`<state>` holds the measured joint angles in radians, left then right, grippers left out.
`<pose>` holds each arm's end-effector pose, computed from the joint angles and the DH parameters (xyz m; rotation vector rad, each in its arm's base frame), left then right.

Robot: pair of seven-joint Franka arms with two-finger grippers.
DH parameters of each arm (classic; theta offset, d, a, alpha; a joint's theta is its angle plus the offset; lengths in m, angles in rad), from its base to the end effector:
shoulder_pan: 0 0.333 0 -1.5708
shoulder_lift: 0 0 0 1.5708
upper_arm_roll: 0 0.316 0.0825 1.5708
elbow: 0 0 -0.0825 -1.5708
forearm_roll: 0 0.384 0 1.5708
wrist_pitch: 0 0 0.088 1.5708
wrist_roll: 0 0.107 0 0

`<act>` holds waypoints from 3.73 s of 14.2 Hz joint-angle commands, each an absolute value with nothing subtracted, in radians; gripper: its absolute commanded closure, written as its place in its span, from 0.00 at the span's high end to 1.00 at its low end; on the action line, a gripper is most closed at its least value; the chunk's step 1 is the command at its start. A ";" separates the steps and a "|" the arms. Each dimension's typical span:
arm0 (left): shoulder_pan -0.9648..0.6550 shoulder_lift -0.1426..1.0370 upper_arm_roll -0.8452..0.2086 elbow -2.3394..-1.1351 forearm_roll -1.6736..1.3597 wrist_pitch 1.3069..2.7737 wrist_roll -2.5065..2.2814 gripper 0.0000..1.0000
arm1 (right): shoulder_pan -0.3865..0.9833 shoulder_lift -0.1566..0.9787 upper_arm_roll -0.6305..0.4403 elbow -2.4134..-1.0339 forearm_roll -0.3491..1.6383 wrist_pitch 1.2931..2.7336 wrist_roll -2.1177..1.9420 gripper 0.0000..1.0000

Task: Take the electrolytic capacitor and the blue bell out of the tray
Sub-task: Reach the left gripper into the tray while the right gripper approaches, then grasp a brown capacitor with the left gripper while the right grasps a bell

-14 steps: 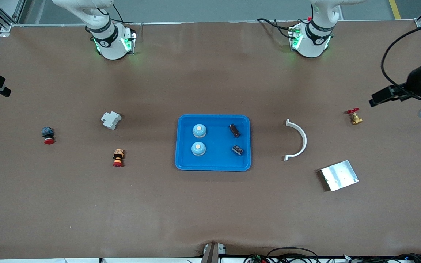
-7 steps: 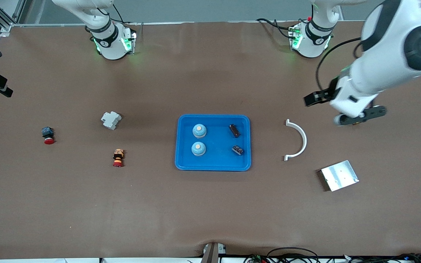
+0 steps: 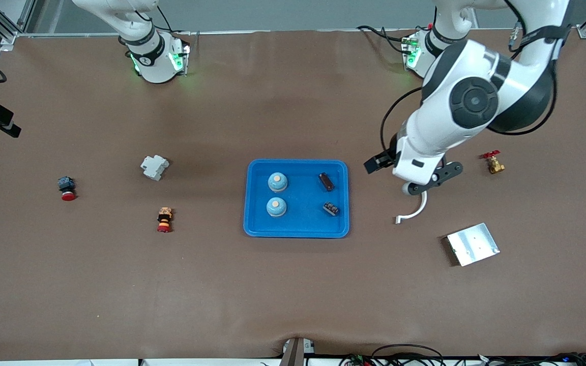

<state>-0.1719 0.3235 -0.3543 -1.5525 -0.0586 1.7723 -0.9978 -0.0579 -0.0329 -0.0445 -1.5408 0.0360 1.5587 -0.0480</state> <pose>0.5668 -0.3054 0.4662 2.9716 0.7557 -0.2720 0.5409 -0.0521 0.6557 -3.1059 0.0824 -0.0830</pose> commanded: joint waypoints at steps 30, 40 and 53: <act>-0.370 0.699 -0.342 -1.651 0.091 2.261 -1.660 1.00 | 0.428 0.072 -0.043 -1.815 0.107 1.933 0.690 1.00; -0.371 0.670 -0.342 -1.726 0.091 2.345 -1.661 1.00 | 0.517 0.161 -0.044 -1.813 0.098 2.040 0.821 1.00; -0.373 0.729 -0.339 -1.726 0.126 2.399 -1.661 1.00 | 0.633 0.300 -0.044 -1.809 0.061 2.190 0.974 1.00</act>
